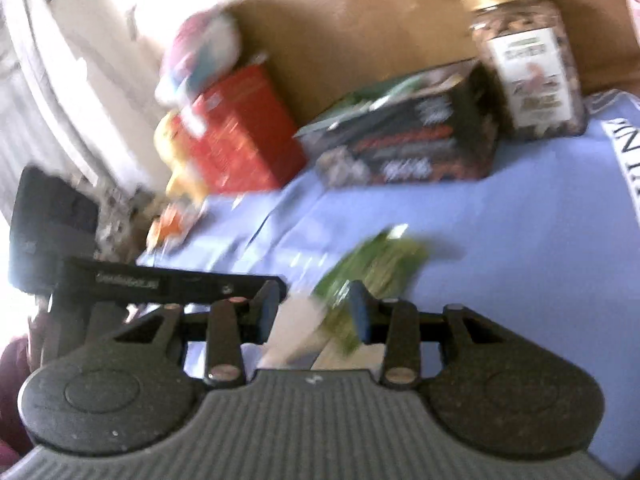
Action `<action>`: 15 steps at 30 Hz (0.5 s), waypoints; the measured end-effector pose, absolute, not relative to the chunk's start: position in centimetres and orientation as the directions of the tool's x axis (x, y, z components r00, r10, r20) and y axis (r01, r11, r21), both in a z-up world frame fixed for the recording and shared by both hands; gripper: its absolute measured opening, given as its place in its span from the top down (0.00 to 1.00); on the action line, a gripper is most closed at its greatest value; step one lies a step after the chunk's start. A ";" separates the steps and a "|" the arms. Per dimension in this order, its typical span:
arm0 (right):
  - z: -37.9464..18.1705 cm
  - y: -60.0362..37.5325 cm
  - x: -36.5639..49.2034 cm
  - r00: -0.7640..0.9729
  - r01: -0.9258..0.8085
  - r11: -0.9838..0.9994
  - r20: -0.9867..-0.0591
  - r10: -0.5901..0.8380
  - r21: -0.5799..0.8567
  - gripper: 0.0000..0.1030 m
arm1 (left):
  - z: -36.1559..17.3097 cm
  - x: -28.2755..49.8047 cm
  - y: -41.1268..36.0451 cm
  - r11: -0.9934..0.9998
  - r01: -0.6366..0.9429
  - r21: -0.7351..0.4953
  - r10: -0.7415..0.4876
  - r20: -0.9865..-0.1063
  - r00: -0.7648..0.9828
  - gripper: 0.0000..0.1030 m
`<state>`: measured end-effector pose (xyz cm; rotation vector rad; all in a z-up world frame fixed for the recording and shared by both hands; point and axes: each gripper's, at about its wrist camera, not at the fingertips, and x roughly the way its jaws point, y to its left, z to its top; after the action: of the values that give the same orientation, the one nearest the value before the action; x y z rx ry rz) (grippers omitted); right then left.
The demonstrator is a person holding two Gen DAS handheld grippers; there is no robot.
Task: Organize snacks
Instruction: 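Grasp the white cup with yellow lid using the left tool, then carry the white cup into the tin box and open the left tool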
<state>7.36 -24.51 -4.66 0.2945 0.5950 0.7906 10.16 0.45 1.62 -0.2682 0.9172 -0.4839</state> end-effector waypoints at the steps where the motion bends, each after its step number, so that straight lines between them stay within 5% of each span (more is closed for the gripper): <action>1: -4.6 -24.0 6.4 0.555 -0.597 0.678 -0.390 0.735 0.428 0.60 | 1.6 9.7 0.7 0.863 0.272 -0.425 -0.504 -0.691 0.518 0.55; 5: -4.9 -21.5 4.6 0.522 -0.641 0.688 -0.464 0.716 0.341 0.60 | 0.7 8.6 0.9 0.835 0.242 -0.494 -0.546 -0.689 0.477 0.54; 15: -5.3 -17.8 2.8 0.626 -0.664 0.743 -0.479 0.615 0.087 0.60 | 0.7 4.8 0.1 0.870 0.295 -0.395 -0.493 -0.691 0.528 0.55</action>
<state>2.78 -17.76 -5.30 -0.1022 0.5107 0.7353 4.81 0.07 0.66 -0.2411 0.8986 -0.4758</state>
